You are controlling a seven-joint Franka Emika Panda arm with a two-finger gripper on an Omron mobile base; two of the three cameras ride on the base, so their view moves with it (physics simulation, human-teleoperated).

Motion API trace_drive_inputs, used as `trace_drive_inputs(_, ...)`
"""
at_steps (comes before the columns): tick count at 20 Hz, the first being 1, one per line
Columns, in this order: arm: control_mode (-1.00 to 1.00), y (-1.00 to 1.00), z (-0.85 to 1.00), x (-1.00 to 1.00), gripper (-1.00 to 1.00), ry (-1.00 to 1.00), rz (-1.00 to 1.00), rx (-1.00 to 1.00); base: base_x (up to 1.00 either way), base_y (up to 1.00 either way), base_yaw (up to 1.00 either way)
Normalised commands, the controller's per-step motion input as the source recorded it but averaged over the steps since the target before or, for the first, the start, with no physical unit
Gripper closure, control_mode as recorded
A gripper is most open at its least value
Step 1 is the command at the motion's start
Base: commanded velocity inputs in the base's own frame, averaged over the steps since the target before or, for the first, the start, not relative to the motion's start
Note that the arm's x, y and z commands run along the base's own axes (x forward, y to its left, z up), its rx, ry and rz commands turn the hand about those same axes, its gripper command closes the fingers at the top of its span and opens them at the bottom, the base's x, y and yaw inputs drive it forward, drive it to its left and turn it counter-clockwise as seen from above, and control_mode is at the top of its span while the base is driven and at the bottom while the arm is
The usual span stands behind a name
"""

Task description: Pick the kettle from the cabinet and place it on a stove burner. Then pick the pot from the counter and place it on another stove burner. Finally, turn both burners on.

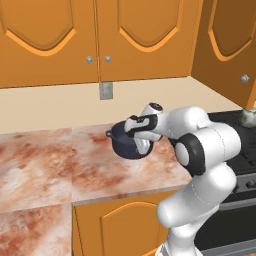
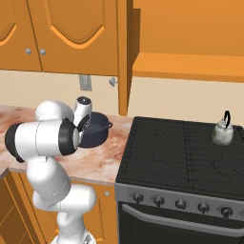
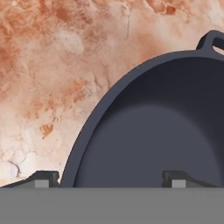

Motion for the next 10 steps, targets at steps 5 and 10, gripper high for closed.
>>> trace_drive_inputs(5, -1.0, 0.01, -0.21, 0.03, 1.0, 0.0, 0.0, 0.0, 0.0, 0.0, 0.0)
trace_drive_inputs(10, -1.0, 0.0, -0.12, 0.0, 1.0, 0.0, 0.0, 0.0, 0.0, 0.0, 0.0)
